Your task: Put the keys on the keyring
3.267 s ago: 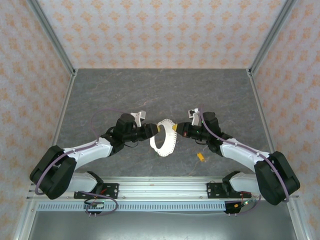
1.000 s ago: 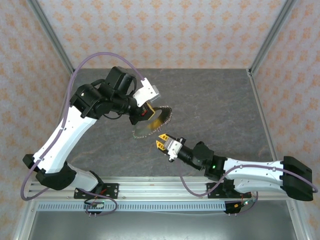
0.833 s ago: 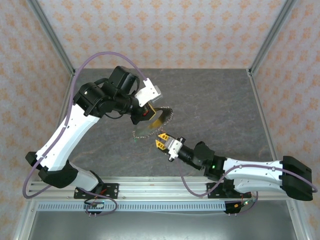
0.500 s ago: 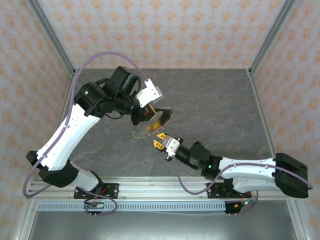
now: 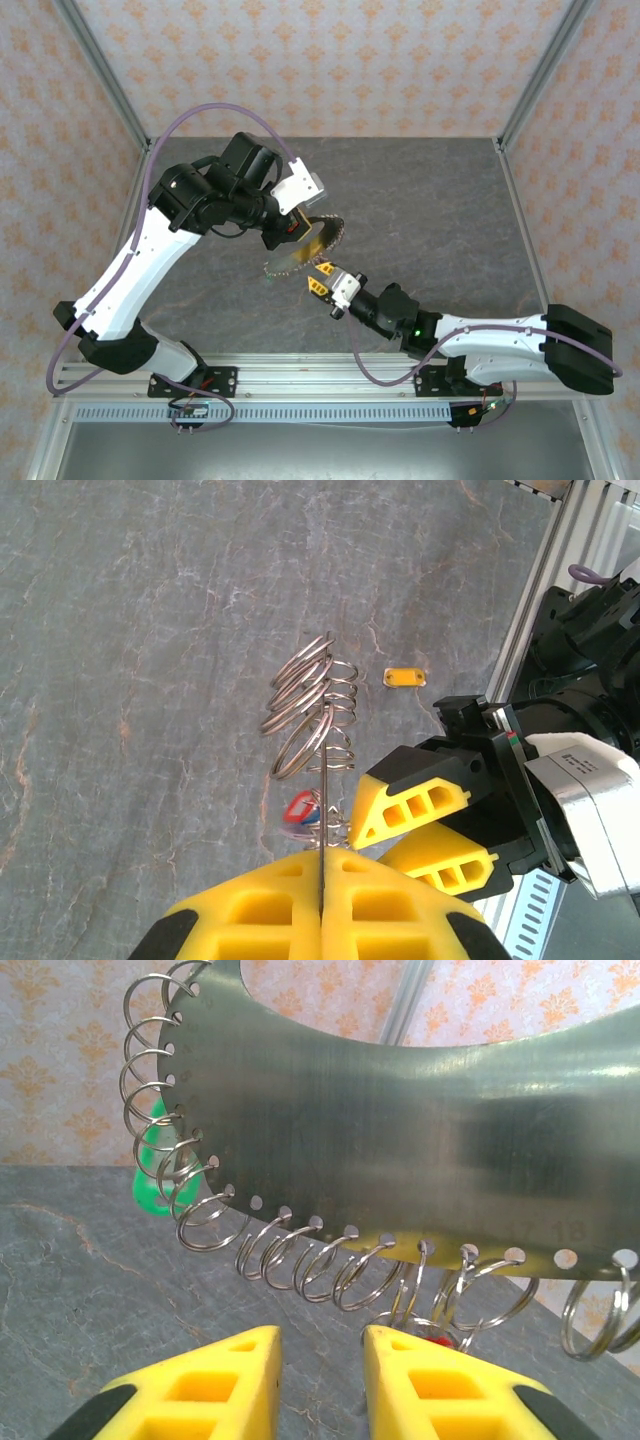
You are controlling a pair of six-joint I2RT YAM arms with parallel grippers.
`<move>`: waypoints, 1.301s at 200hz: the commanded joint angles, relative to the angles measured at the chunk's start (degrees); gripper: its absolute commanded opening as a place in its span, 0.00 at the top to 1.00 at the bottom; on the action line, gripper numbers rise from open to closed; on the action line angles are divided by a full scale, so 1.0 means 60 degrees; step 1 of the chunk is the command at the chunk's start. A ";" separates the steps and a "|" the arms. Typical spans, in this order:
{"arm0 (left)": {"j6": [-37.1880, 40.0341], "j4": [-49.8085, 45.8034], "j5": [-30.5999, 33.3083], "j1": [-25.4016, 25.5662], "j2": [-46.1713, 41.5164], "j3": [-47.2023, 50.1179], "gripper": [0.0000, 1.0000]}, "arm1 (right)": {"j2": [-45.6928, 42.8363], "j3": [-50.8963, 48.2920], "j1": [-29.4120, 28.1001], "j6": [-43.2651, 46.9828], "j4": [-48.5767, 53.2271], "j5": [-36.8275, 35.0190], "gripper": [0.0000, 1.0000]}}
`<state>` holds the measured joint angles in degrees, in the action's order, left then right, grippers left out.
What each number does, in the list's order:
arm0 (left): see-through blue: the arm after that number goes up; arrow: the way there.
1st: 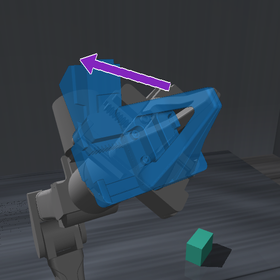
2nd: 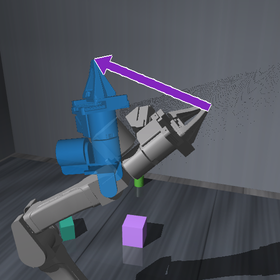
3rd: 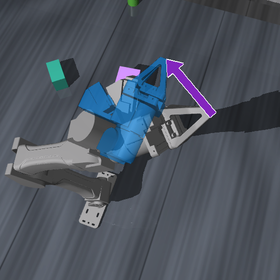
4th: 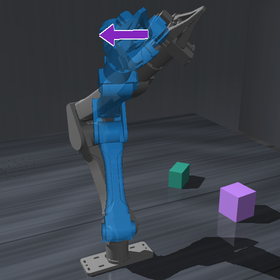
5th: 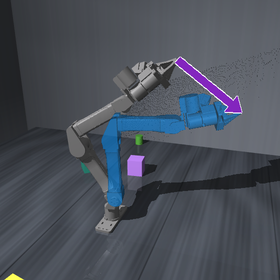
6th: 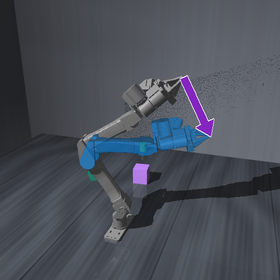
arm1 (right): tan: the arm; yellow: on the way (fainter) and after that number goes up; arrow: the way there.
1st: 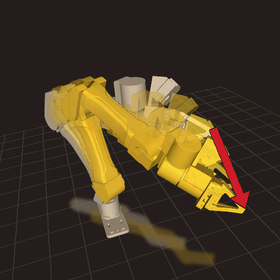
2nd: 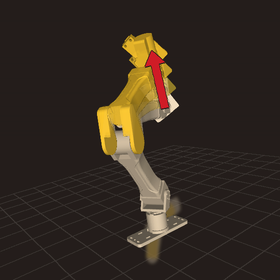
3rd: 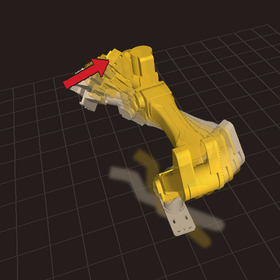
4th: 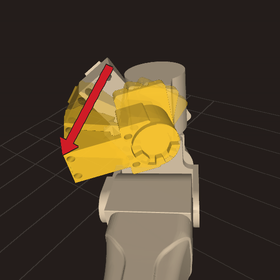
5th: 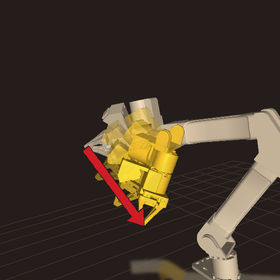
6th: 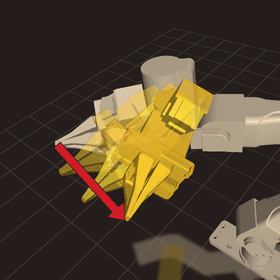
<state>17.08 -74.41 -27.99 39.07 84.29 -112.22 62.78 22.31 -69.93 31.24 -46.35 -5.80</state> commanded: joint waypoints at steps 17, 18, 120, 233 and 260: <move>0.0222 -0.0250 0.0146 0.0109 0.0035 -0.0396 1.00 | 0.0014 0.0191 0.0087 -0.0110 0.0357 0.0016 0.72; 0.0218 -0.0252 0.0157 0.0109 0.0039 -0.0397 1.00 | -0.0003 0.0177 0.0092 -0.0110 0.0393 0.0015 0.72; 0.0680 -0.1333 0.1222 0.0201 0.0859 -0.1207 1.00 | -0.0742 -0.0270 0.0157 -0.0124 0.1245 0.0580 0.76; 0.0770 -0.1771 0.1311 0.0430 0.1204 -0.1694 1.00 | 0.0573 0.0190 0.0164 -0.0173 -0.0598 0.1014 0.77; 0.0745 -0.1719 0.1294 0.0439 0.1172 -0.1617 1.00 | 0.0745 0.0310 0.0157 -0.0024 -0.0775 0.0927 0.77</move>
<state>21.10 -83.44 -20.60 41.28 91.70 -120.33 66.63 21.89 -69.17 30.70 -46.46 -0.40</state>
